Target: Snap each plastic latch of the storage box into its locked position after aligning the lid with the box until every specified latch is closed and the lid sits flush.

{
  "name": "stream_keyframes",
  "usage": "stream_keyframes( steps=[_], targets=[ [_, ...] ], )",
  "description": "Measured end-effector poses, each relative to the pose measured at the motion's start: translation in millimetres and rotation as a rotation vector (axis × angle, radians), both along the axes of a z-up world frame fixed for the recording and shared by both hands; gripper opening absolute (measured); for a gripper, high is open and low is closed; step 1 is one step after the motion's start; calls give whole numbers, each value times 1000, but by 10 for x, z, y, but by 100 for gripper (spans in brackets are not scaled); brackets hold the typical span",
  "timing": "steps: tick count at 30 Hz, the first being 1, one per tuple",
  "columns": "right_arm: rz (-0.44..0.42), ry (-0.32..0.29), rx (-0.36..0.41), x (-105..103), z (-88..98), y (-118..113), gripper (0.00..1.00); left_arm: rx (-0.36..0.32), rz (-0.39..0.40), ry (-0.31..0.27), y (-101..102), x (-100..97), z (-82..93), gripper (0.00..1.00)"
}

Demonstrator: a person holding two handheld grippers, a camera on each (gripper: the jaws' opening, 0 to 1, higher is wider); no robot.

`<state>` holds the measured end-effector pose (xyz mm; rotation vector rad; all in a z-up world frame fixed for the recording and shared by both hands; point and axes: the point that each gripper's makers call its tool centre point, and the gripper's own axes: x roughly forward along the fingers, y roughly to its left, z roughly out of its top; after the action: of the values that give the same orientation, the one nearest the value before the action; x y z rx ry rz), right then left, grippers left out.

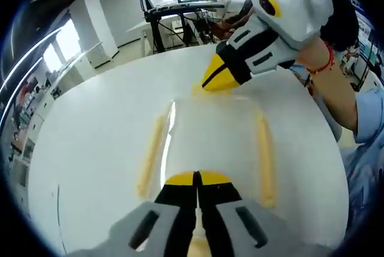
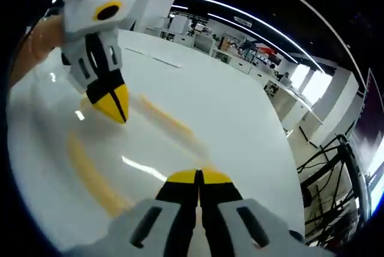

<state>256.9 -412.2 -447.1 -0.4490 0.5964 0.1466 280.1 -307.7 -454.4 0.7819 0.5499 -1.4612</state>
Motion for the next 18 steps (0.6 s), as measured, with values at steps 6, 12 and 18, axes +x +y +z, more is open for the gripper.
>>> stream_keyframes(
  steps=[6, 12, 18],
  targets=[
    [-5, 3, 23, -17, -48, -30, 0, -8, 6, 15, 12, -2, 8, 0],
    [43, 22, -34, -36, -19, -41, 0, -20, 9, 18, 14, -9, 22, 0],
    [144, 81, -211, -146, 71, -118, 13, -17, 5, 12, 8, -16, 26, 0]
  ],
)
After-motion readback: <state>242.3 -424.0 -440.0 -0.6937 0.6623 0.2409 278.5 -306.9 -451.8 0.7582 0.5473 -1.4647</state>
